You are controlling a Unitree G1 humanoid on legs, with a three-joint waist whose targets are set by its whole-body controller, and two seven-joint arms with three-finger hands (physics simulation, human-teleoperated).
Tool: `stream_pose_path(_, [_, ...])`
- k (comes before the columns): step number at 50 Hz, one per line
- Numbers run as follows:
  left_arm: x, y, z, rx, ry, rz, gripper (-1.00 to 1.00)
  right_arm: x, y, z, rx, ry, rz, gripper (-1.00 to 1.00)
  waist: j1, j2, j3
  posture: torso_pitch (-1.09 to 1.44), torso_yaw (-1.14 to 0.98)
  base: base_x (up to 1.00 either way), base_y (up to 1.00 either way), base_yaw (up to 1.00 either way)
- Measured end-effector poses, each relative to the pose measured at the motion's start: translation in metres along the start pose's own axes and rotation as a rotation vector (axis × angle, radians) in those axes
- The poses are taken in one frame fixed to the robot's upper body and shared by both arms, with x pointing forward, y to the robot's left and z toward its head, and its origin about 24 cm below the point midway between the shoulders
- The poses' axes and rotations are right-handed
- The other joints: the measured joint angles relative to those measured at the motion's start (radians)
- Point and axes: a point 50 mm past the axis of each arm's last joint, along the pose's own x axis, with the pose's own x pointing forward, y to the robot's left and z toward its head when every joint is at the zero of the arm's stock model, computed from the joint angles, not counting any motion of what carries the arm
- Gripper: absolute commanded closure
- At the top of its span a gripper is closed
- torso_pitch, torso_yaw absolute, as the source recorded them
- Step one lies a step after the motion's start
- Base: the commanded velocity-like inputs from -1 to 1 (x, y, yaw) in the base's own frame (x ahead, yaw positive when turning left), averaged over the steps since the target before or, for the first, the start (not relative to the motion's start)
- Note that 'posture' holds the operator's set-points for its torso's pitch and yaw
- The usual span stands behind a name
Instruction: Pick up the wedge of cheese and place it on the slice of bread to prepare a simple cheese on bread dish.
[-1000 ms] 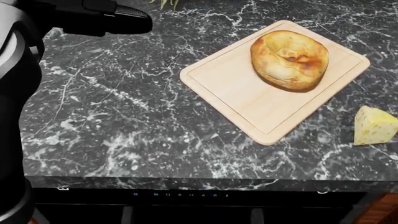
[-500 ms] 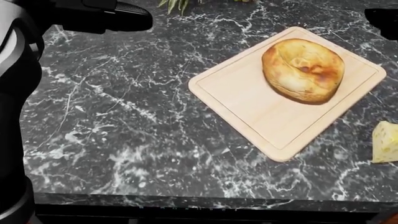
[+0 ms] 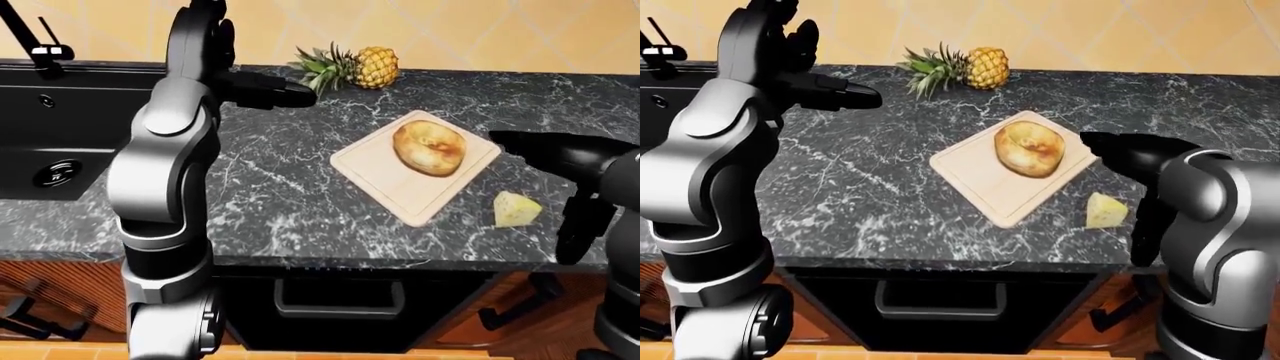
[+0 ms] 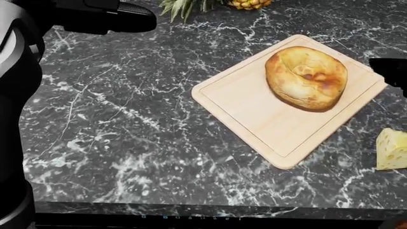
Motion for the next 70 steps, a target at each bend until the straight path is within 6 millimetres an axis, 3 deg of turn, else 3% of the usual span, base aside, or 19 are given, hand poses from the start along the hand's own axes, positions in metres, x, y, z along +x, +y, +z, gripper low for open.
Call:
stream_pose_path(20, [-0.002,0.0,0.001,-0.001,-0.004,0.0,-1.0,0.012,0.022,-0.006,0.032,0.032,0.07,-1.0,0.001,0.004,-0.006,0.0,0.0,0.0,0.0,0.0])
stream_pose_path(39, [-0.002,0.0,0.002,-0.002,-0.007,0.001,-1.0,0.016,0.013,-0.001,0.033,0.03,0.046,-1.0,0.002,0.003,-0.01,0.0,0.0,0.0,0.0,0.0])
stream_pose_path(40, [-0.002,0.001,0.002,-0.002,-0.007,0.001,-1.0,0.016,0.013,-0.002,0.034,0.031,0.047,-0.73,0.002,0.003,-0.01,0.0,0.0,0.0,0.0,0.0])
stream_pose_path(41, [-0.002,0.001,0.002,-0.002,-0.006,0.001,-1.0,0.016,0.013,-0.002,0.034,0.031,0.048,-0.65,0.002,0.004,-0.009,0.0,0.0,0.0,0.0,0.0])
stream_pose_path(46, [-0.002,0.0,0.001,-0.003,-0.003,-0.001,-1.0,0.016,0.015,-0.002,0.037,0.034,0.05,-0.55,0.001,0.004,-0.01,0.0,0.0,0.0,0.0,0.0])
stream_pose_path(47, [-0.002,0.0,0.001,-0.003,-0.002,-0.001,-1.0,0.016,0.015,-0.002,0.037,0.033,0.051,-0.41,0.001,0.004,-0.01,0.0,0.0,0.0,0.0,0.0])
stream_pose_path(52, [-0.003,0.0,0.0,-0.006,-0.002,-0.002,-1.0,0.017,0.017,-0.002,0.039,0.035,0.06,-0.34,0.0,0.005,-0.01,0.0,0.0,0.0,0.0,0.0])
stream_pose_path(53, [-0.003,0.0,-0.001,-0.006,-0.001,-0.002,-1.0,0.018,0.018,-0.002,0.039,0.035,0.061,-0.04,0.0,0.005,-0.01,0.0,0.0,0.0,0.0,0.0])
stream_pose_path(56, [-0.003,0.0,-0.001,-0.006,0.003,-0.003,-1.0,0.017,0.018,-0.002,0.038,0.036,0.06,0.05,0.0,0.005,-0.009,0.0,0.0,0.0,0.0,0.0])
stream_pose_path(64, [-0.004,0.0,0.001,-0.007,-0.004,-0.002,-1.0,0.017,0.018,-0.002,0.04,0.036,0.06,0.85,-0.001,0.005,-0.009,0.0,0.0,0.0,0.0,0.0])
stream_pose_path(67, [-0.005,-0.001,0.002,-0.007,-0.007,-0.004,-1.0,0.017,0.018,-0.002,0.039,0.037,0.061,1.0,-0.001,0.005,-0.009,0.0,0.0,0.0,0.0,0.0])
stream_pose_path(70, [-0.005,-0.001,0.003,-0.008,-0.008,-0.005,-1.0,0.017,0.018,-0.002,0.039,0.038,0.063,1.0,-0.001,0.006,-0.008,0.0,0.0,0.0,0.0,0.0])
